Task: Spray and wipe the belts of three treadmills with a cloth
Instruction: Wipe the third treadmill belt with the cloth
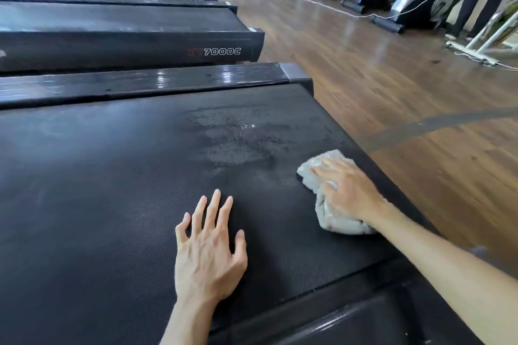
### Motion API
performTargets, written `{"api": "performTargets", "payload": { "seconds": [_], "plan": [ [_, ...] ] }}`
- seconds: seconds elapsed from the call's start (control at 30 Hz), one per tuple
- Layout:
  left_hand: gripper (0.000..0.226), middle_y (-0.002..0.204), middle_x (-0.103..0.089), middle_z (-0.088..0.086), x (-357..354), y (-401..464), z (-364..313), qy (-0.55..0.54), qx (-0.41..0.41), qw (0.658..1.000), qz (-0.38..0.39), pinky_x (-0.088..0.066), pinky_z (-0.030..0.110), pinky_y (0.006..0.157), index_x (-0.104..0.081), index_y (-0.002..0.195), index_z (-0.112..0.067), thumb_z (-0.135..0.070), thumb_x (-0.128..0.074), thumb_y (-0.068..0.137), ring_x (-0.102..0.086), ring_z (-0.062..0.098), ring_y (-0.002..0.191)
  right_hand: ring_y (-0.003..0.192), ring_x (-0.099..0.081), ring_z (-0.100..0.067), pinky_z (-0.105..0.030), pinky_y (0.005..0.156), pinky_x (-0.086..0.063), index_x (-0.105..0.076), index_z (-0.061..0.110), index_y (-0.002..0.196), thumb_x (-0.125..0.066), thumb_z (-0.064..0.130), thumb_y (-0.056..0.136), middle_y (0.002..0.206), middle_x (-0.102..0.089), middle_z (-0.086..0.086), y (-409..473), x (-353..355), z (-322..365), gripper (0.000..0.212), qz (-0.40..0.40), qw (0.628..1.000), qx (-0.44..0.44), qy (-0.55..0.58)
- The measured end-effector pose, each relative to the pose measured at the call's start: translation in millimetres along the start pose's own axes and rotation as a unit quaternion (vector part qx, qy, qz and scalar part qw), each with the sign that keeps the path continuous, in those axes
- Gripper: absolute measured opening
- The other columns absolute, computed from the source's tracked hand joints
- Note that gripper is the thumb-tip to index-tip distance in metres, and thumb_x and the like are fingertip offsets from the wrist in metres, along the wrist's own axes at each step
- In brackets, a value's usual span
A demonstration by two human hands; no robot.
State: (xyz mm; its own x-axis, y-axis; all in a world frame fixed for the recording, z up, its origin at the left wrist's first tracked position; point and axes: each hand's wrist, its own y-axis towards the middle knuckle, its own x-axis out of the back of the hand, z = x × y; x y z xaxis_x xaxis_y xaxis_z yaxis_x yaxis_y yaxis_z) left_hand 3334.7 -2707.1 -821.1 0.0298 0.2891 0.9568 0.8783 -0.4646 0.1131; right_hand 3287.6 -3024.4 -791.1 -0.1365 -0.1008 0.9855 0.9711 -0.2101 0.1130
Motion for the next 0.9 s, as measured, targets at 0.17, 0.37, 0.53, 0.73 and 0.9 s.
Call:
{"api": "performTargets", "payload": {
  "seconds": [0.17,0.37,0.53,0.73,0.9],
  "plan": [
    [0.071,0.169,-0.013,-0.012,2,-1,0,0.000,-0.002,1.000,0.010,-0.008,0.040,0.122,-0.030,0.157,-0.034,-0.057,-0.022,0.090,-0.009,0.013,0.156,0.113,-0.057,-0.024,-0.046,0.102,-0.043,-0.067,0.039,0.092,-0.006,0.057,0.092,0.106,-0.068,0.011,92,-13,24,0.063,-0.030,0.981,-0.191,0.015],
    [0.075,0.169,-0.005,-0.014,4,-1,0,-0.008,-0.008,1.000,0.019,-0.001,0.037,0.122,-0.024,0.159,-0.035,-0.060,-0.016,0.089,-0.002,0.011,0.156,0.129,-0.046,-0.021,-0.048,0.114,-0.034,-0.065,0.040,0.097,-0.029,0.029,0.091,0.125,-0.062,0.007,35,-44,81,0.038,0.021,0.998,0.044,0.043],
    [0.082,0.167,-0.017,-0.014,24,25,21,-0.067,-0.008,0.998,-0.009,-0.004,0.034,0.123,-0.034,0.155,-0.034,-0.066,-0.019,0.081,-0.009,0.005,0.154,0.139,-0.042,-0.020,-0.040,0.116,-0.030,-0.070,0.038,0.109,-0.015,0.033,0.090,0.139,-0.057,0.015,24,-23,19,0.059,-0.011,0.998,-0.055,0.026],
    [0.097,0.169,-0.002,-0.015,40,54,109,0.040,0.047,0.998,0.025,-0.003,0.040,0.126,-0.017,0.161,-0.033,-0.077,-0.005,0.076,0.002,0.005,0.155,0.126,-0.045,-0.017,-0.042,0.110,-0.032,-0.069,0.040,0.105,-0.020,0.063,0.091,0.121,-0.060,0.016,101,-35,103,0.056,-0.028,0.992,-0.112,0.054],
    [0.091,0.167,-0.001,-0.020,30,50,122,0.040,0.043,0.998,-0.004,-0.004,0.039,0.124,-0.017,0.160,-0.037,-0.080,-0.007,0.081,0.001,0.003,0.154,0.145,-0.034,-0.013,-0.043,0.120,-0.025,-0.073,0.043,0.111,-0.028,0.062,0.102,0.149,-0.052,0.016,36,-38,93,0.049,-0.013,0.996,0.008,0.087]
  ]
}}
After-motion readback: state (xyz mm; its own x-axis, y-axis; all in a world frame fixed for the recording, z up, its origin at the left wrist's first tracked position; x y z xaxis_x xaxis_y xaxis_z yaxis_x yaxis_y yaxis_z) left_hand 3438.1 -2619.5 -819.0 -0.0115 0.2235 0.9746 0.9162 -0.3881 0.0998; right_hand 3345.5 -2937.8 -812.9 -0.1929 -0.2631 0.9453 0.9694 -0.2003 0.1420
